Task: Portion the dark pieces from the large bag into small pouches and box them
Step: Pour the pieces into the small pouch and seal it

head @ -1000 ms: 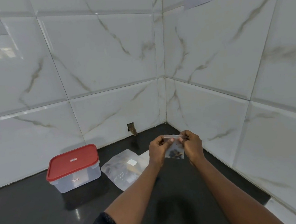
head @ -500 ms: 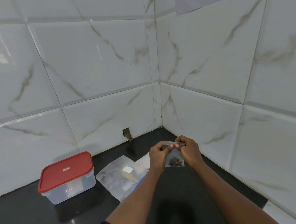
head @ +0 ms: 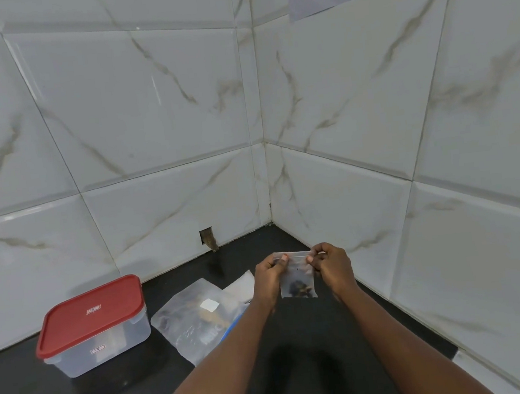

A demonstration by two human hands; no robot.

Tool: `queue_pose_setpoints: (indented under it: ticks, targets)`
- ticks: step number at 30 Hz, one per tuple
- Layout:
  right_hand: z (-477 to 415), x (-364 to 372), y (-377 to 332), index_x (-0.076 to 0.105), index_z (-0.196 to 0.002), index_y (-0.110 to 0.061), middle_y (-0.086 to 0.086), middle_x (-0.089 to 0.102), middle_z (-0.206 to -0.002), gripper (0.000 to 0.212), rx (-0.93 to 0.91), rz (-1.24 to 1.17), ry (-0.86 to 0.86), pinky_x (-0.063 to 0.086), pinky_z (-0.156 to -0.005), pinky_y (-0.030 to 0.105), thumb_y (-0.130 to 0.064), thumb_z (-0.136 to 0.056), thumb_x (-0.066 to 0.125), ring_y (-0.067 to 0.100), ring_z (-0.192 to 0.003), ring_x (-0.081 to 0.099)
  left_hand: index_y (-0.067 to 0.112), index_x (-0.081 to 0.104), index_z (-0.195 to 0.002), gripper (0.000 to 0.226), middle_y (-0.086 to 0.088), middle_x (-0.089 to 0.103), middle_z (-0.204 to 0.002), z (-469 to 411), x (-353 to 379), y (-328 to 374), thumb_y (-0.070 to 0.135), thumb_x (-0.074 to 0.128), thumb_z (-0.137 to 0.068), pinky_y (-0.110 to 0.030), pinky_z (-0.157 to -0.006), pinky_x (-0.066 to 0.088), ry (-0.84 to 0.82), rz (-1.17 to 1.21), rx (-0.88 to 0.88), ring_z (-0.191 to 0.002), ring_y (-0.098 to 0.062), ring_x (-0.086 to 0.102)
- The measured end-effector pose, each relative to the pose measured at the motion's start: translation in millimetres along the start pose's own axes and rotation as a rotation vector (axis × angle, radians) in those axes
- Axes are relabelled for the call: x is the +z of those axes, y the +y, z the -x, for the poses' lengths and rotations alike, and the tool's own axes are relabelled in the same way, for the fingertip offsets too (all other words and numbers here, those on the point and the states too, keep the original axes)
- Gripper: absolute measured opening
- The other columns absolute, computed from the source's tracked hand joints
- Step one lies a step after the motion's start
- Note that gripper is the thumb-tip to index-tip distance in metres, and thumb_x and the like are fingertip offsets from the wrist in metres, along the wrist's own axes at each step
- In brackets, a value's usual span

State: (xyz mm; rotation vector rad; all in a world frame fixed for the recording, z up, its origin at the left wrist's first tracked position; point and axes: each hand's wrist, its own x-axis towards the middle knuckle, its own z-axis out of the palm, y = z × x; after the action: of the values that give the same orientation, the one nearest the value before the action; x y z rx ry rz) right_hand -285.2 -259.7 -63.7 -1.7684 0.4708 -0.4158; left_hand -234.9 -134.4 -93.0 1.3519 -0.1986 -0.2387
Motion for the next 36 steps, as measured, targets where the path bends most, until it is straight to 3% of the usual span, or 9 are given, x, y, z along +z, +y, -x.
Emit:
queue_pose_setpoints:
  ticks: [5, 9, 12, 15, 19, 21, 26, 32, 36]
  targets:
    - [-8.7, -1.2, 9.5, 0.06, -0.067, -0.018, 0.003, 0.06, -0.072, 0.03, 0.056, 0.024, 0.058, 0.05, -0.071, 0.033, 0.006, -0.084, 0.055, 0.019, -0.074, 0.056, 0.007, 0.069, -0.079, 0.008, -0.013, 0.069, -0.08, -7.2, 0.9, -2.6, 0.002, 0.065, -0.083, -0.041, -0.081, 0.055, 0.043, -0.062, -0.027, -0.077, -0.026, 0.064]
    - [-11.2, 3.5, 22.5, 0.055, -0.067, -0.014, 0.006, 0.059, -0.075, 0.031, 0.15, -0.062, 0.03, 0.055, -0.079, 0.048, 0.008, -0.087, 0.044, 0.024, -0.077, 0.059, 0.007, 0.069, -0.078, 0.008, -0.01, 0.069, -0.076, -14.9, 2.8, -6.9, 0.001, 0.066, -0.082, -0.032, -0.07, 0.057, 0.043, -0.112, -0.062, -0.071, -0.023, 0.064]
    - [-15.9, 4.3, 29.4, 0.053, -0.072, -0.013, 0.01, 0.059, -0.081, 0.027, 0.156, -0.032, 0.013, 0.057, -0.077, 0.047, 0.004, -0.088, 0.04, 0.028, -0.079, 0.06, 0.01, 0.069, -0.084, 0.008, -0.013, 0.07, -0.086, -21.5, 3.2, -16.9, 0.009, 0.062, -0.087, -0.039, -0.076, 0.057, 0.031, -0.188, -0.061, -0.081, -0.027, 0.068]
    - [-19.8, 2.7, 32.8, 0.051, -0.08, -0.013, 0.008, 0.057, -0.085, 0.019, 0.124, 0.058, 0.008, 0.046, -0.062, 0.028, 0.0, -0.089, 0.04, 0.018, -0.072, 0.052, 0.012, 0.068, -0.085, 0.015, -0.015, 0.07, -0.089, -26.2, 3.6, -25.9, 0.014, 0.055, -0.093, -0.045, -0.078, 0.057, 0.0, -0.218, -0.084, -0.085, -0.031, 0.067]
    - [-31.4, 6.9, 45.5, 0.052, -0.077, -0.019, 0.008, 0.061, -0.088, 0.021, 0.171, 0.03, -0.005, 0.056, -0.08, 0.046, -0.005, -0.09, 0.043, 0.029, -0.087, 0.063, 0.01, 0.068, -0.085, 0.009, -0.016, 0.071, -0.09, -35.5, -0.9, -32.0, 0.018, 0.063, -0.088, -0.05, -0.076, 0.057, 0.049, -0.213, -0.119, -0.086, -0.034, 0.068]
    - [-36.0, 8.6, 50.0, 0.053, -0.078, -0.018, 0.012, 0.063, -0.092, 0.02, 0.203, 0.001, -0.019, 0.057, -0.078, 0.052, -0.005, -0.091, 0.045, 0.033, -0.09, 0.065, 0.014, 0.068, -0.079, 0.008, -0.014, 0.071, -0.087, -42.2, -3.0, -35.2, 0.017, 0.067, -0.085, -0.049, -0.077, 0.057, 0.068, -0.25, -0.113, -0.086, -0.034, 0.068]
    - [-46.4, 14.1, 60.8, 0.053, -0.07, -0.009, 0.014, 0.058, -0.085, 0.025, 0.268, -0.063, -0.011, 0.058, -0.07, 0.054, 0.008, -0.082, 0.039, 0.031, -0.081, 0.062, 0.022, 0.063, -0.072, 0.017, -0.004, 0.068, -0.084, -58.5, 0.7, -37.8, 0.014, 0.063, -0.086, -0.034, -0.077, 0.056, 0.079, -0.42, -0.087, -0.082, -0.021, 0.064]
    - [-79.6, 28.4, 100.6, 0.052, -0.066, -0.022, 0.011, 0.061, -0.088, 0.017, 0.355, -0.033, 0.022, 0.055, -0.078, 0.054, -0.009, -0.075, 0.044, 0.033, -0.086, 0.063, 0.027, 0.064, -0.071, 0.013, 0.004, 0.068, -0.083, -76.1, 5.6, -49.5, 0.024, 0.066, -0.084, -0.033, -0.085, 0.051, 0.129, -0.537, -0.134, -0.089, -0.016, 0.063]
    - [-89.0, 35.5, 109.0, 0.05, -0.076, -0.02, 0.011, 0.059, -0.097, 0.012, 0.39, 0.031, -0.02, 0.054, -0.084, 0.052, -0.013, -0.084, 0.046, 0.031, -0.094, 0.062, 0.019, 0.067, -0.088, 0.01, -0.001, 0.069, -0.093, -89.6, 5.2, -55.5, 0.028, 0.062, -0.088, -0.032, -0.087, 0.05, 0.109, -0.662, -0.163, -0.094, -0.019, 0.062]
